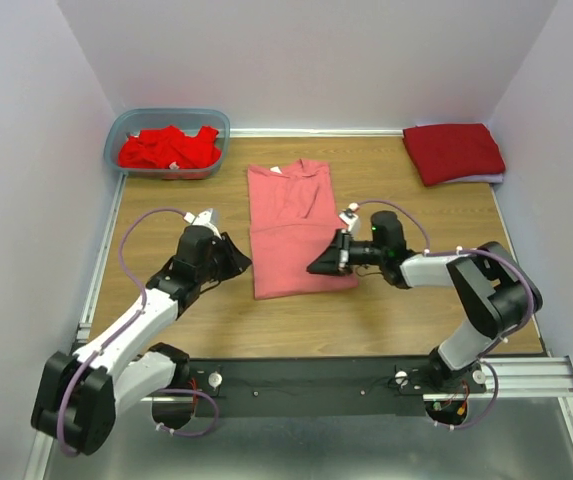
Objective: Fold and stack the t-shirts
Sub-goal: Fold the tshirt
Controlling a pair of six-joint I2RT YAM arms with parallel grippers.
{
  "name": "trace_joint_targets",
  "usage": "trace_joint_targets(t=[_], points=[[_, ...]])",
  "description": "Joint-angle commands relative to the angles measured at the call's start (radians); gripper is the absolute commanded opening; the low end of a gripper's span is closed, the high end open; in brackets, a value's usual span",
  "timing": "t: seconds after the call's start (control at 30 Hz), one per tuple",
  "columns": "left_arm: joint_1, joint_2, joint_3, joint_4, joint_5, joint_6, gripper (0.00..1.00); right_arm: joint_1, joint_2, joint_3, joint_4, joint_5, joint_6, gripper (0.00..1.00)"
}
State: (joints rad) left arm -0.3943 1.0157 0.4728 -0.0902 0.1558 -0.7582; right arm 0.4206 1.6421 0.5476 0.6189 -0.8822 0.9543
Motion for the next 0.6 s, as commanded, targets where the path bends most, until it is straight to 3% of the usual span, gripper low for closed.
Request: trace_joint_targets(t=[0.0,0.2,0.37,0.57], points=[[0.002,-0.097,0.087,-0.147,-0.202,0.085,0.36,0.128,0.037,0.113,-0.001,0.072,0.073,0.31],[0.003,-0.201,0.136,-0.210,-0.289,0.105,0.37,0.240,0.264,0.224,0.064,0.078,0.118,0.31],[0.002,-0.236,0.102,-0.206,-0.297,0.097,0.37,0.254,0.421,0.219,0.071,0.100,0.104,0.31],[0.002,-0.206,0.102,-0.192,-0.285,0.109,0.39,0.251,0.414,0.207,0.065,0.104,0.089,0.30]])
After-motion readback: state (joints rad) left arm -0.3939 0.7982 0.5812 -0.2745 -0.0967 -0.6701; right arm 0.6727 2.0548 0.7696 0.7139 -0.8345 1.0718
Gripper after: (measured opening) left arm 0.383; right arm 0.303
